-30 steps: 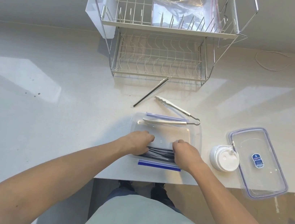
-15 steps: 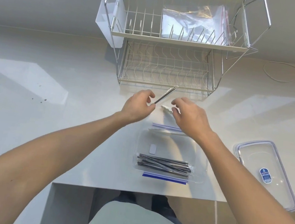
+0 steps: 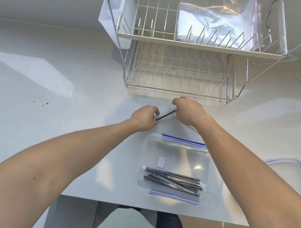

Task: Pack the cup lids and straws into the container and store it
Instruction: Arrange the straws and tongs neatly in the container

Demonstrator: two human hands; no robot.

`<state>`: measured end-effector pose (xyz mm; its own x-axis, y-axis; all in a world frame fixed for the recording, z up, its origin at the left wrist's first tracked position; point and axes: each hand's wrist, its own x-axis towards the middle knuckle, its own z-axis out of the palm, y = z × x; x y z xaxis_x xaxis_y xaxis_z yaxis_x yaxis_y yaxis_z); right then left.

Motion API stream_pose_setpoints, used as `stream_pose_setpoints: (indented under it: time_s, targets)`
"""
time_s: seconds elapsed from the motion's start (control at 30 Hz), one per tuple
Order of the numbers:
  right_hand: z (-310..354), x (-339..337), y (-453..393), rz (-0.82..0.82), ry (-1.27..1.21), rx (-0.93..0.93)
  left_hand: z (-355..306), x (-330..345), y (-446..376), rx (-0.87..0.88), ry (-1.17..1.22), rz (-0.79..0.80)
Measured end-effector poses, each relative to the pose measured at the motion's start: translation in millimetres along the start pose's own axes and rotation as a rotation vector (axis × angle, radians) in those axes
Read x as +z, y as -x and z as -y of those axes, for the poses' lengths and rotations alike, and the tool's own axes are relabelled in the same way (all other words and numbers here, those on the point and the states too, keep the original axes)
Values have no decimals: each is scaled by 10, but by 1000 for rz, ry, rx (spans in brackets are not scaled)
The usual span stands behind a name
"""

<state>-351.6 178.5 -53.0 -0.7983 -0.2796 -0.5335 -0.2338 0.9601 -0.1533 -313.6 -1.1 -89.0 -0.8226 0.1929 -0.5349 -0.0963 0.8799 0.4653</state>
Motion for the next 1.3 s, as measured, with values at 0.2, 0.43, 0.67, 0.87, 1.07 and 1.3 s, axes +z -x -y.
stream_pose_setpoints:
  time_s: [0.2,0.43,0.67,0.87,1.07,1.3]
  targets:
    - [-61,-48,88,-11,-17,45,-26,6,89,30,0,-68]
    - [-158,-213,512,-249,-78,-31,-87,-236,307,158,185,-202]
    - [-308,112,1307,-465,-177,-47,-323,-200,737,308,301,-235]
    - [-262,472,1855,-541,-195,-68,-440,-10,1108,378,284,-223]
    - [-227,934,2018,-371,-213,-7,-394,350,1305,323,18,-93]
    - [-169,1299,1824,0,-75,87,-317,822,1304,265,-318,204]
